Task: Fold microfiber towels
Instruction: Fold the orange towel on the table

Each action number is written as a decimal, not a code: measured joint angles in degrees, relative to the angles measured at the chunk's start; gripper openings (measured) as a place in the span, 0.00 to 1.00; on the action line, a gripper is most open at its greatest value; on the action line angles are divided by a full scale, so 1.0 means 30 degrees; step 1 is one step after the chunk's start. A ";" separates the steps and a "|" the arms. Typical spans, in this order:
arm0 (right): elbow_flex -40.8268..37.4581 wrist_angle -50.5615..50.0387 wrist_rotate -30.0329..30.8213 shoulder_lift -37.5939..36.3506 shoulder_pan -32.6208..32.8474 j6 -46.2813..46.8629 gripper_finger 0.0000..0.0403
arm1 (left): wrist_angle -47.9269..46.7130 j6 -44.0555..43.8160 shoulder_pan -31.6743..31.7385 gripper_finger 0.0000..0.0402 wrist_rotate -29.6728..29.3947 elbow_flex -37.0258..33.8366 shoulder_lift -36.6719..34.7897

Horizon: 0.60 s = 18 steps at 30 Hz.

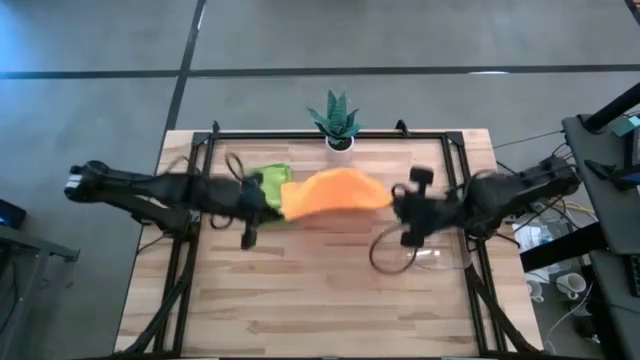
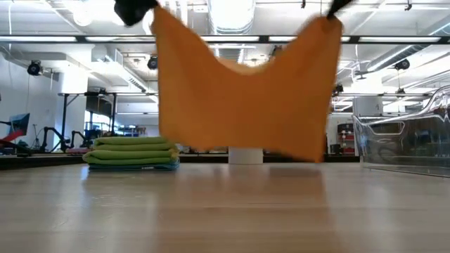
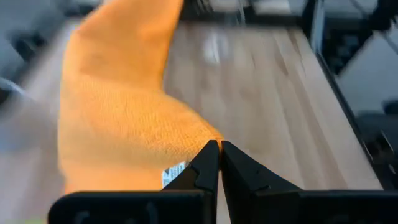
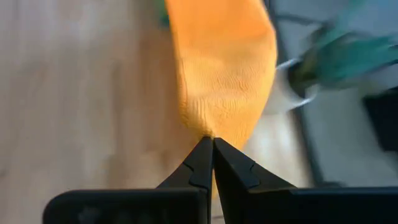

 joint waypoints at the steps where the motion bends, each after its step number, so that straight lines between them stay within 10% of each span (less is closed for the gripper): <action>1: -0.0916 0.0368 -0.0384 0.0072 0.0443 0.0550 0.02 | 0.0215 -0.0595 -0.0636 0.00 -0.0100 -0.0538 0.0301; 8: -0.6579 0.6469 -0.5000 0.1032 0.3811 0.4694 0.02 | 0.2465 -0.4996 -0.5484 0.00 -0.0073 -0.3150 0.2923; 18: -0.7713 1.1375 -0.6333 0.3867 0.8448 1.1044 0.02 | 0.5677 -0.9446 -0.9708 0.00 -0.0459 -0.3344 0.7252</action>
